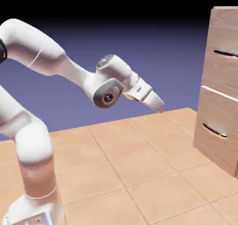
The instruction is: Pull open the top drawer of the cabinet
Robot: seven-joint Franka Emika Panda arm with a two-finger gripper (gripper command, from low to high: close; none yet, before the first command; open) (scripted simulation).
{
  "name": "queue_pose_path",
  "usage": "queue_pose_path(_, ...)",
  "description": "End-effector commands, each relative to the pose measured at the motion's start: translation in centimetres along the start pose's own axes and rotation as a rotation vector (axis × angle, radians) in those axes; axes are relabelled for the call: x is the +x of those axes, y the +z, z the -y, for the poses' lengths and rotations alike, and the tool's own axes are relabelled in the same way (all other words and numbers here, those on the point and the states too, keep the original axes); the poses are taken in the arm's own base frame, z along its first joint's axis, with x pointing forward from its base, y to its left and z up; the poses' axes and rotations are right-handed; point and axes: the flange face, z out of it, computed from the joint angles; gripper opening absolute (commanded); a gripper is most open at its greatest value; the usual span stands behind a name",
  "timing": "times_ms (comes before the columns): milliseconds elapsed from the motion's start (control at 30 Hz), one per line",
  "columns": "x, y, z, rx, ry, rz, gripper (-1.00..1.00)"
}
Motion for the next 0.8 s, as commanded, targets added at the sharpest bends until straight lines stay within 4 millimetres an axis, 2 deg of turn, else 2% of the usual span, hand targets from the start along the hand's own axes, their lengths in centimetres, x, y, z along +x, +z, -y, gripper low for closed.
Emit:
queue_pose_path(0,0.8,0.2,0.1,0.01,0.039,0.005,0.0)
queue_pose_path(400,8.9,4.0,0.4,0.099,0.492,0.05,0.0)
queue_pose_path(767,14.0,8.0,0.0,0.172,0.856,0.04,0.0)
